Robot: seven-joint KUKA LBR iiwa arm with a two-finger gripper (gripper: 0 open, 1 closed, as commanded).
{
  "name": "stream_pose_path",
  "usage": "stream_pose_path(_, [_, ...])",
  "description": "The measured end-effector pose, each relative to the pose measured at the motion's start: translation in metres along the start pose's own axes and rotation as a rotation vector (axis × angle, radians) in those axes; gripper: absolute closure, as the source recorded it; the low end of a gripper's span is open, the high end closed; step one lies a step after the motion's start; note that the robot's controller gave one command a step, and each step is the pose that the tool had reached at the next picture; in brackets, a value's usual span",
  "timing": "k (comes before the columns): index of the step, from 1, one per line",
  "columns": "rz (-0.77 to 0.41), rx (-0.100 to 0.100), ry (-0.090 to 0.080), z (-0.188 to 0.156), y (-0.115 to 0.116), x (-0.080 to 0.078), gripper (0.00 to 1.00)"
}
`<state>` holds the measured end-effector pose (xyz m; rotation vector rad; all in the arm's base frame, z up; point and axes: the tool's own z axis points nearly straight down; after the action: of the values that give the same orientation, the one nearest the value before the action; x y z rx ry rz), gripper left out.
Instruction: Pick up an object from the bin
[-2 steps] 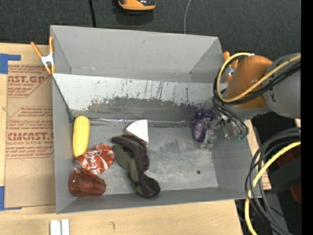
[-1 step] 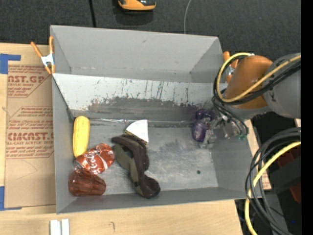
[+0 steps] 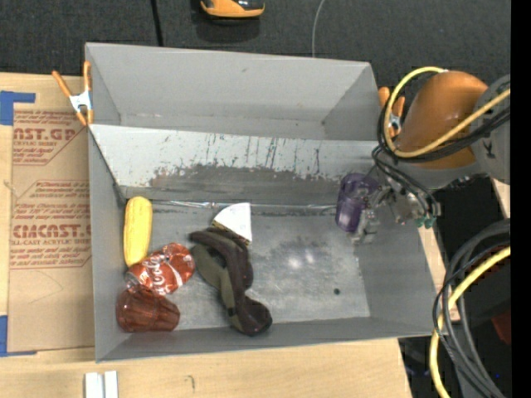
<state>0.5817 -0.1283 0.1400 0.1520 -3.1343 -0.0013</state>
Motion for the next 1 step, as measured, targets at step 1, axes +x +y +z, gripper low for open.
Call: stream_pose_path(1, [-0.011,0.003,-0.009,-0.0254,0.0004,-0.0044,1.0])
